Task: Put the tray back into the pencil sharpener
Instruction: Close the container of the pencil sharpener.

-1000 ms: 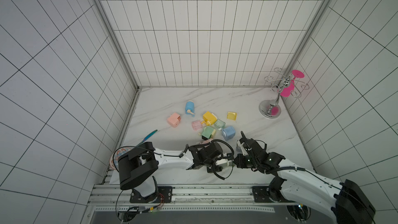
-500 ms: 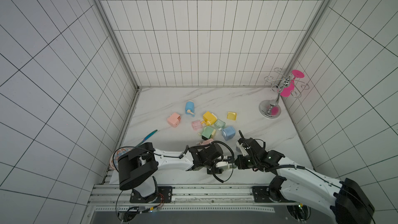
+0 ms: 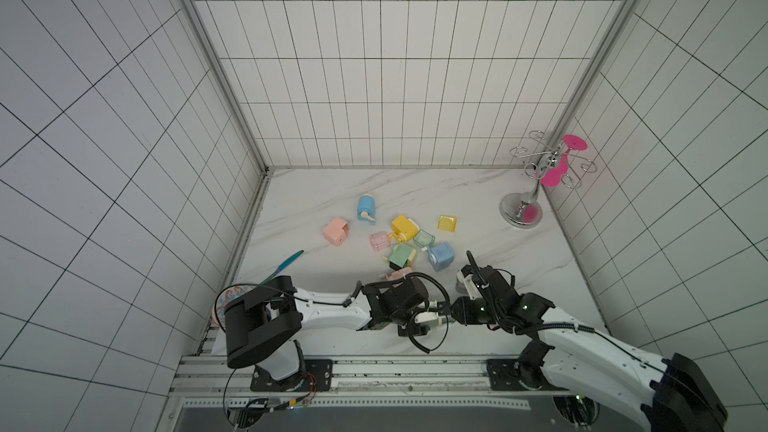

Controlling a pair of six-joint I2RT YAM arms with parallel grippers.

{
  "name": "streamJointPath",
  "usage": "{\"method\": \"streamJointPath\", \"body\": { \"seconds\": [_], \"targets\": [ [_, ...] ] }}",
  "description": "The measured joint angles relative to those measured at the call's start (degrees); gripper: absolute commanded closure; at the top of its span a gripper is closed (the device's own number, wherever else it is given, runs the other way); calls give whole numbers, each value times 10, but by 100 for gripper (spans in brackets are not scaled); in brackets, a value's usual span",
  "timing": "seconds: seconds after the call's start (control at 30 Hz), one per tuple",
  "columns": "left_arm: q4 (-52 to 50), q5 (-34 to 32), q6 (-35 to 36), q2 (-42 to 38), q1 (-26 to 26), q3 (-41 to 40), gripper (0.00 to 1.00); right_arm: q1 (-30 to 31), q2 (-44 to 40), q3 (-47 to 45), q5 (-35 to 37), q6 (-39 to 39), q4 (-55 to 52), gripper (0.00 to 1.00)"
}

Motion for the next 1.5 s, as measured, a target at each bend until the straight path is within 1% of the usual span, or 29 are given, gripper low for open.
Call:
{"method": "streamJointPath", "body": {
  "seconds": [0.2, 0.4, 0.57, 0.77, 0.97, 1.13, 1.17, 1.2, 1.27, 1.33, 1.4, 1.5],
  "targets": [
    [3, 4, -1, 0, 3, -1, 86, 0, 14, 1, 21, -22, -22, 74],
    [4, 8, -9, 1, 10, -1, 86, 0, 27, 1, 12, -28, -14, 73],
    [7, 18, -17, 3, 17, -1, 86, 0, 27, 0, -10, -23, 20, 75],
    [8, 22, -26, 5, 19, -1, 86, -3, 28, -1, -16, -17, 29, 76],
    [8, 24, -27, 6, 21, 0, 87, -4, 28, -7, -12, -12, 36, 82],
    [8, 23, -30, 6, 24, 0, 87, -4, 27, -8, -5, -17, 33, 84],
    [8, 24, -31, 6, 24, 0, 87, -4, 26, -8, -3, -20, 31, 84],
    [8, 24, -31, 6, 25, 0, 87, -4, 24, -8, -2, -24, 28, 81],
    [9, 23, -31, 6, 25, 0, 87, -4, 20, -8, -2, -28, 21, 73],
    [9, 22, -31, 6, 25, 0, 87, -4, 16, -8, -1, -34, 14, 67],
    [9, 21, -31, 6, 25, 0, 87, -4, 14, -8, -1, -37, 11, 65],
    [9, 21, -31, 6, 25, 0, 87, -4, 14, -7, 0, -37, 11, 65]
  ]
}}
